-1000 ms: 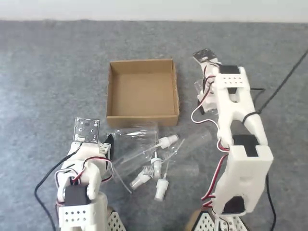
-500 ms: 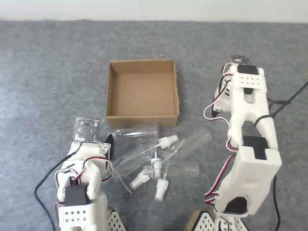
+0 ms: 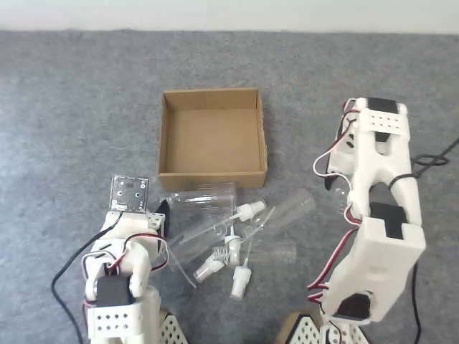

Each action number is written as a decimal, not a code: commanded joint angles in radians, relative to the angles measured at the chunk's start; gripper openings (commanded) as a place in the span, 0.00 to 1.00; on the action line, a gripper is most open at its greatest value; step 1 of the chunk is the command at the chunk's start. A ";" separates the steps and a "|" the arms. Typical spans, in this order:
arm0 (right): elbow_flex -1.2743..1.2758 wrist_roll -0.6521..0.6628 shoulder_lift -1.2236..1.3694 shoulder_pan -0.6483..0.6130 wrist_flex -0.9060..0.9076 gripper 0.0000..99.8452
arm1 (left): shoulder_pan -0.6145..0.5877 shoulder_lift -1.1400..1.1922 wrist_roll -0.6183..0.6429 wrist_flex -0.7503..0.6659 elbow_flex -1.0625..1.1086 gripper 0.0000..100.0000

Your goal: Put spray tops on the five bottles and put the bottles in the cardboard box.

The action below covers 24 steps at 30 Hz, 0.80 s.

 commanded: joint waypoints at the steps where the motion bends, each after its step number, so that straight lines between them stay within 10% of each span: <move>1: -0.055 -0.124 -0.091 0.048 0.016 0.04 | -0.005 -0.015 -0.008 -0.006 -0.033 0.18; 24: -0.054 -0.855 -0.082 0.068 0.185 0.04 | -0.005 -0.015 -0.008 -0.003 -0.033 0.18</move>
